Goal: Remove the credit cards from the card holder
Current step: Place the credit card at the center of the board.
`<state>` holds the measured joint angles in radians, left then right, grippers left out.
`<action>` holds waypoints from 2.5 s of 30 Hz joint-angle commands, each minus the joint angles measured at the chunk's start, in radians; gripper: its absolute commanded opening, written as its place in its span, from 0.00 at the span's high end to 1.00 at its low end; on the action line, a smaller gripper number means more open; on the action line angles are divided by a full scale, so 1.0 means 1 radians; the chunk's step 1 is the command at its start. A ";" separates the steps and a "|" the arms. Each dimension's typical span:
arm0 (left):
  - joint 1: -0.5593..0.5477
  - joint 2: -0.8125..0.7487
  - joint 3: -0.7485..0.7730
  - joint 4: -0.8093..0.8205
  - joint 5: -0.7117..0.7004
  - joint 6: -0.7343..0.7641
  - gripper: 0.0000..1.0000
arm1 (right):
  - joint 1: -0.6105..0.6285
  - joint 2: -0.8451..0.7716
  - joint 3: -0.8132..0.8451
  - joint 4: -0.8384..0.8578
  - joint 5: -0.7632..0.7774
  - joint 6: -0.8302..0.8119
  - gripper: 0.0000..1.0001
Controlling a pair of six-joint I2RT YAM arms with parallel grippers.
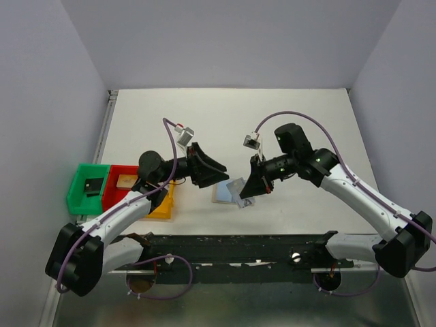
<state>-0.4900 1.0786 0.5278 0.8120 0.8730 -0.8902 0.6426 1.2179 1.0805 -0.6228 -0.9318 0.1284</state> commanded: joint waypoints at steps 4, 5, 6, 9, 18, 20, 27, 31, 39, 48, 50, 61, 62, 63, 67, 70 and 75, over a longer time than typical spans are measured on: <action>-0.013 0.024 0.047 0.007 0.155 0.008 0.37 | 0.042 0.037 0.088 -0.114 -0.013 -0.067 1.00; -0.018 0.020 0.055 -0.029 0.161 0.031 0.37 | 0.046 0.043 0.096 -0.121 -0.009 -0.072 1.00; -0.022 0.017 0.064 -0.065 0.168 0.060 0.38 | 0.049 0.049 0.102 -0.127 -0.009 -0.076 1.00; -0.025 0.000 0.067 -0.105 0.184 0.094 0.40 | 0.057 0.063 0.122 -0.138 -0.001 -0.081 1.00; -0.041 0.011 0.070 -0.089 0.225 0.082 0.53 | 0.068 0.086 0.154 -0.160 0.014 -0.090 0.99; -0.050 0.012 0.075 -0.102 0.228 0.089 0.58 | 0.069 0.086 0.157 -0.160 0.013 -0.090 1.00; -0.070 0.023 0.087 -0.140 0.236 0.117 0.73 | 0.071 0.089 0.165 -0.167 0.018 -0.095 1.00; -0.081 0.030 0.090 -0.136 0.245 0.114 0.87 | 0.071 0.088 0.167 -0.164 0.016 -0.098 1.00; -0.058 -0.025 0.081 -0.184 0.082 0.106 1.00 | 0.069 -0.010 0.168 -0.085 0.299 0.031 0.54; 0.174 0.053 0.268 -0.615 -0.466 0.114 1.00 | 0.057 -0.250 -0.026 0.150 0.784 0.146 0.46; 0.214 0.137 0.326 -0.628 -0.499 0.085 1.00 | 0.057 -0.265 -0.079 0.202 0.804 0.171 0.46; 0.309 0.618 0.659 -0.587 -0.600 0.013 1.00 | 0.057 -0.173 -0.171 0.293 0.666 0.220 0.48; 0.318 0.660 0.685 -0.577 -0.598 -0.007 1.00 | 0.057 -0.158 -0.169 0.296 0.659 0.224 0.48; 0.326 0.694 0.702 -0.562 -0.600 -0.027 1.00 | 0.057 -0.149 -0.171 0.299 0.647 0.224 0.48; 0.344 0.808 0.759 -0.516 -0.621 -0.070 1.00 | 0.057 -0.104 -0.165 0.298 0.617 0.224 0.49; 0.355 0.877 0.805 -0.519 -0.625 -0.082 1.00 | 0.057 -0.081 -0.162 0.296 0.604 0.229 0.49; 0.387 0.980 0.865 -0.516 -0.611 -0.113 1.00 | 0.055 -0.047 -0.153 0.282 0.591 0.235 0.49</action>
<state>-0.1272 1.9934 1.3361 0.2661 0.2733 -0.9588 0.7010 1.1484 0.9207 -0.3553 -0.3054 0.3511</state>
